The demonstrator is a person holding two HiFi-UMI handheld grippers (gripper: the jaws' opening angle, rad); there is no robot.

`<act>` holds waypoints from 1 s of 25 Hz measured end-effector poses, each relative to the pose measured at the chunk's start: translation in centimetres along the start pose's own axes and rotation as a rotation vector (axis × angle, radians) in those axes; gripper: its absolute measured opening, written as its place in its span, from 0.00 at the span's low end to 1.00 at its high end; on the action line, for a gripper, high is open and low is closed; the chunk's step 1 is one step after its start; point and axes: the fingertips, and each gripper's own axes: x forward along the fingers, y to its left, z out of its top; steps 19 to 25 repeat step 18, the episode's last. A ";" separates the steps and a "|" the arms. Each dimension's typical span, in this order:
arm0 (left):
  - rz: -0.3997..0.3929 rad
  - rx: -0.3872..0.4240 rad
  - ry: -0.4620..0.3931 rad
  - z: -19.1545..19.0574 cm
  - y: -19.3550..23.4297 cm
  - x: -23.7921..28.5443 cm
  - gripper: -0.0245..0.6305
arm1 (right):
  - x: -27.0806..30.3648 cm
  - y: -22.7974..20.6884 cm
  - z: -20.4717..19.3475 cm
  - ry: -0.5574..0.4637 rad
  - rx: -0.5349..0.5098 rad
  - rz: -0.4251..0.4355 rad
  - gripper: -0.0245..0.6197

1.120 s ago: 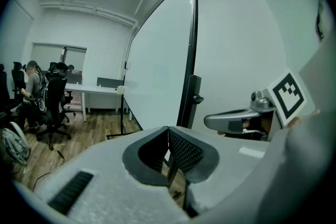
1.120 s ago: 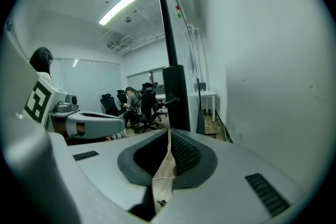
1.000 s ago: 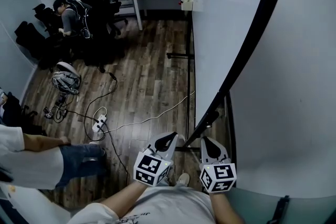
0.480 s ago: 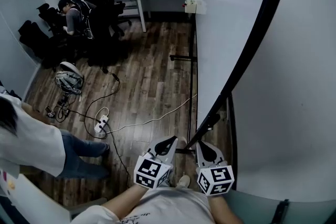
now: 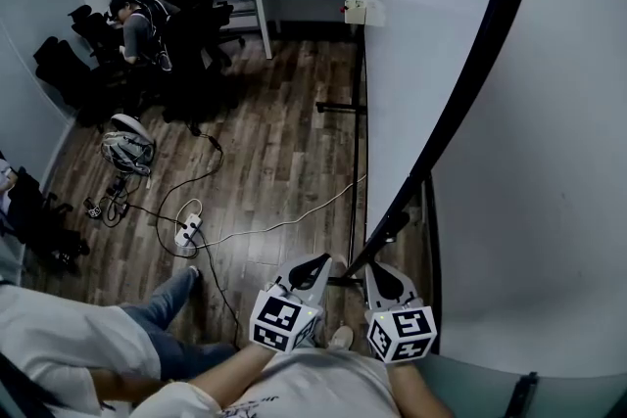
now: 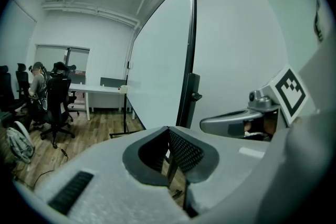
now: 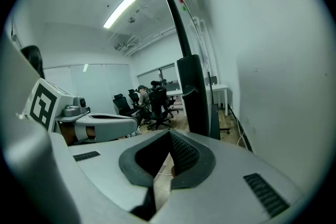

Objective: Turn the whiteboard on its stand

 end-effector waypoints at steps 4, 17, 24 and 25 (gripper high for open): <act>-0.001 -0.001 -0.002 0.0 0.0 0.1 0.05 | 0.0 0.0 -0.2 0.003 -0.002 0.003 0.05; -0.002 0.000 0.005 0.0 -0.6 -0.1 0.05 | -0.3 0.0 -0.4 0.009 -0.012 0.007 0.05; -0.003 0.000 0.009 -0.1 -0.6 -0.1 0.05 | -0.4 0.0 -0.4 0.010 -0.012 0.006 0.05; -0.003 0.000 0.009 -0.1 -0.6 -0.1 0.05 | -0.4 0.0 -0.4 0.010 -0.012 0.006 0.05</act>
